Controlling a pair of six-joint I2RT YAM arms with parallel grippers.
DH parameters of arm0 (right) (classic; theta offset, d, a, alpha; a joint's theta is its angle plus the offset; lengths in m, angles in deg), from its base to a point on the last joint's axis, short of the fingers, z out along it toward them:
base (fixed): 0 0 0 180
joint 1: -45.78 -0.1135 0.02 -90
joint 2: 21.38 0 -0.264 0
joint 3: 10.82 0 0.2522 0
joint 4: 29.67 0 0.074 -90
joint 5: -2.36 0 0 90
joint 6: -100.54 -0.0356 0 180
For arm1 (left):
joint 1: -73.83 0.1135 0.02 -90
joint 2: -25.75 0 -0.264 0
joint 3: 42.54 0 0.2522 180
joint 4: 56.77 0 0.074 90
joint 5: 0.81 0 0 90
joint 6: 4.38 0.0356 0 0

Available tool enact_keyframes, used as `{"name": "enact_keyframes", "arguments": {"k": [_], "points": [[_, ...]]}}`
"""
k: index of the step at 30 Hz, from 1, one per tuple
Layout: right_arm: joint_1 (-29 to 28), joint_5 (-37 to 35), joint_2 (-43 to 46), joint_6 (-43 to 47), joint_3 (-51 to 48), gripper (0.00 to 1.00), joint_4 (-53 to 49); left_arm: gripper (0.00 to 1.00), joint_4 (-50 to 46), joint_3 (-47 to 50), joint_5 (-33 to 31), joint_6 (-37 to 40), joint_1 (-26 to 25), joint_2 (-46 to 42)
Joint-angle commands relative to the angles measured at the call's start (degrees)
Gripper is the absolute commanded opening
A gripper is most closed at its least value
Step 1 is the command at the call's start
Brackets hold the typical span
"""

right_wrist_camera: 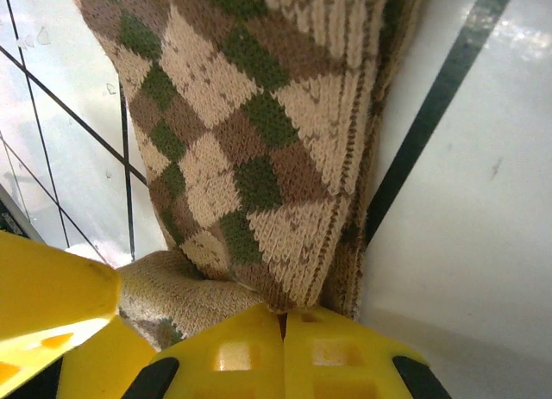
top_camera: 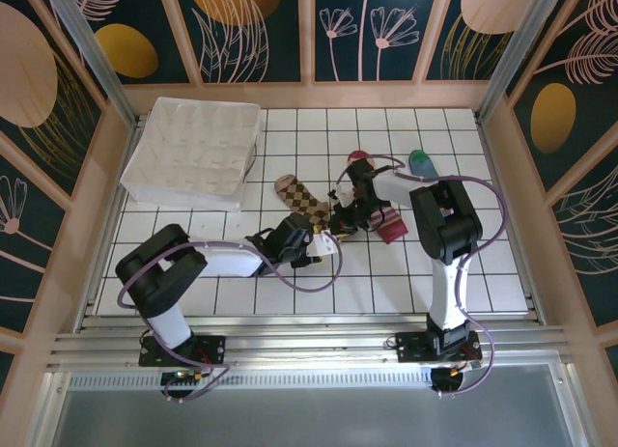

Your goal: Roll the socks

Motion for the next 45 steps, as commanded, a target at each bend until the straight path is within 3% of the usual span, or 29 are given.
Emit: {"name": "enact_keyframes", "arguments": {"k": [1,4,7,8,10,12,13,19,24,30,45], "points": [[0.75,-2.45,-2.97,1.35,-0.43,0.00,-5.18,0.44,1.71,-1.69,-0.18,-0.64,-0.02,2.08],[1.02,-1.83,-3.30,1.40,-0.54,0.00,-5.64,0.35,1.56,-1.82,0.30,-2.25,-0.17,3.13],[1.04,-1.34,-3.16,1.54,-0.76,0.00,-5.67,0.16,0.16,-2.38,0.70,-5.05,-0.26,4.14],[1.11,-1.51,-2.80,1.46,-0.97,0.04,-5.41,0.08,-0.67,-2.86,0.72,-7.08,-0.26,4.09],[1.73,-1.95,-0.77,1.18,-2.18,0.21,-3.58,0.00,-2.44,-3.43,2.33,-10.80,-0.02,3.18],[2.99,-0.45,3.41,0.81,-4.92,0.39,1.22,0.00,-3.04,-2.81,7.42,-15.18,1.10,1.72],[3.76,0.36,6.53,-0.01,-6.95,0.43,4.88,0.00,-3.38,-2.45,10.65,-17.89,1.99,1.08],[6.44,4.86,21.62,-4.99,-19.85,0.48,27.91,0.00,-2.90,-0.98,29.84,-31.37,8.83,0.14],[5.88,9.39,22.30,-8.61,-26.14,0.50,40.78,0.00,-5.33,-3.46,39.42,-34.67,11.78,3.84],[3.98,11.36,19.22,-6.35,-26.93,0.50,42.86,0.00,-6.23,-4.65,43.99,-37.42,13.66,7.22],[1.81,11.79,16.15,-4.19,-31.91,0.50,44.36,0.00,-4.82,-3.77,48.56,-42.88,16.17,11.36]]}}
